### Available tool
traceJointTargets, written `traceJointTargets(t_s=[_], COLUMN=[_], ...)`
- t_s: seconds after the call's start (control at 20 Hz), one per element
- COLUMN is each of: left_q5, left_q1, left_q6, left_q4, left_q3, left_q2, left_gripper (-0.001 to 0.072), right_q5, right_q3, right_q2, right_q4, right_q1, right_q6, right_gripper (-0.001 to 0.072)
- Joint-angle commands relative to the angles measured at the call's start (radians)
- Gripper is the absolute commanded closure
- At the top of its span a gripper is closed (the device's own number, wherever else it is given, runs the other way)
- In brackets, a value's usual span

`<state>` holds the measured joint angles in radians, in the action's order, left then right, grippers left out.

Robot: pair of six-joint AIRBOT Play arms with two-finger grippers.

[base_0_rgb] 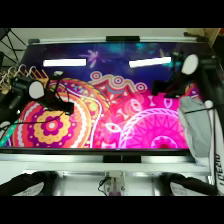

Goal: Fold the shirts.

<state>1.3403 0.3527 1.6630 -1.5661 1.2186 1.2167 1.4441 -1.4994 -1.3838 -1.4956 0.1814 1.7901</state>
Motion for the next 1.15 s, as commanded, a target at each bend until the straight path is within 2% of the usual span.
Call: traceJointTargets(t_s=[0.0, 0.1, 0.2, 0.5, 1.1], left_q5=[-0.058, -0.058, -0.059, -0.058, -0.058], left_q1=[-0.002, -0.029, -0.052, -0.068, -0.068], left_q6=[0.045, 0.045, 0.044, 0.044, 0.044], left_q4=[0.038, 0.037, 0.037, 0.038, 0.038], left_q3=[-0.075, -0.06, -0.06, -0.06, -0.06], left_q2=[-0.048, -0.039, -0.039, -0.039, -0.039], left_gripper=[-0.0013, -0.0013, -0.0013, -0.0013, -0.0013], right_q5=[-0.009, -0.066, -0.143, -0.125, -0.126], right_q3=[0.1, 0.172, 0.216, 0.226, 0.226], right_q2=[-0.015, 0.02, 0.063, 0.072, 0.072], right_q4=[0.0, 0.046, 0.027, -0.092, -0.092], right_q1=[0.122, 0.169, 0.212, 0.214, 0.214], right_q6=[0.003, 0.027, 0.058, 0.083, 0.083], right_gripper=[0.0056, 0.0075, 0.0074, 0.0074, 0.0074])
